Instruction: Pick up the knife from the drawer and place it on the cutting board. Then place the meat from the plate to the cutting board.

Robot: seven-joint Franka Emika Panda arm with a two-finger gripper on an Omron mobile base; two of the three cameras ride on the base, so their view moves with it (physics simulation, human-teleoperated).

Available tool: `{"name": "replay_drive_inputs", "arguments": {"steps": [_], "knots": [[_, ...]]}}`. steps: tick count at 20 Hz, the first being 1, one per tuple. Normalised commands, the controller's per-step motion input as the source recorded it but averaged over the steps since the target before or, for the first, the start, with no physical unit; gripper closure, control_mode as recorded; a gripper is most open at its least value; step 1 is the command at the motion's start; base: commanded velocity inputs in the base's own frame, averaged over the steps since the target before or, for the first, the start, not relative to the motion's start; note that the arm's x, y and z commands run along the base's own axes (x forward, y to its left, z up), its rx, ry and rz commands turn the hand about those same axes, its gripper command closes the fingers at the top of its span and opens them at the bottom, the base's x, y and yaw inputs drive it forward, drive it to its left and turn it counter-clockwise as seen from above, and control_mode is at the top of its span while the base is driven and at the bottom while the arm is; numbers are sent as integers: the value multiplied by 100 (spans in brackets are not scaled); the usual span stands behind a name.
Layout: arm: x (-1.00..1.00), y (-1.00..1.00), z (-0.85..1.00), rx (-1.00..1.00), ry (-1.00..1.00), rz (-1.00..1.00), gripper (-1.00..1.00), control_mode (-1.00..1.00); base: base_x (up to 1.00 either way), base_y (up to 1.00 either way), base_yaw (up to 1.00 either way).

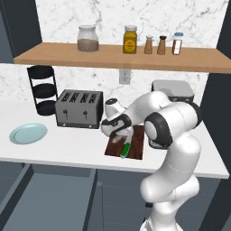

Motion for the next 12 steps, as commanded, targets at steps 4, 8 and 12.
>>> {"name": "replay_drive_inputs", "arguments": {"steps": [4, 8, 12], "knots": [[-22, -1, 62, 1, -13, 0, -100, -100, 0, 0, 0], [-89, -9, 96, 0, -35, 0, -100, -100, 0, 0, 0], [-100, -60, 79, 8, -60, 0, -100, -100, 0, 0, 0]]}}
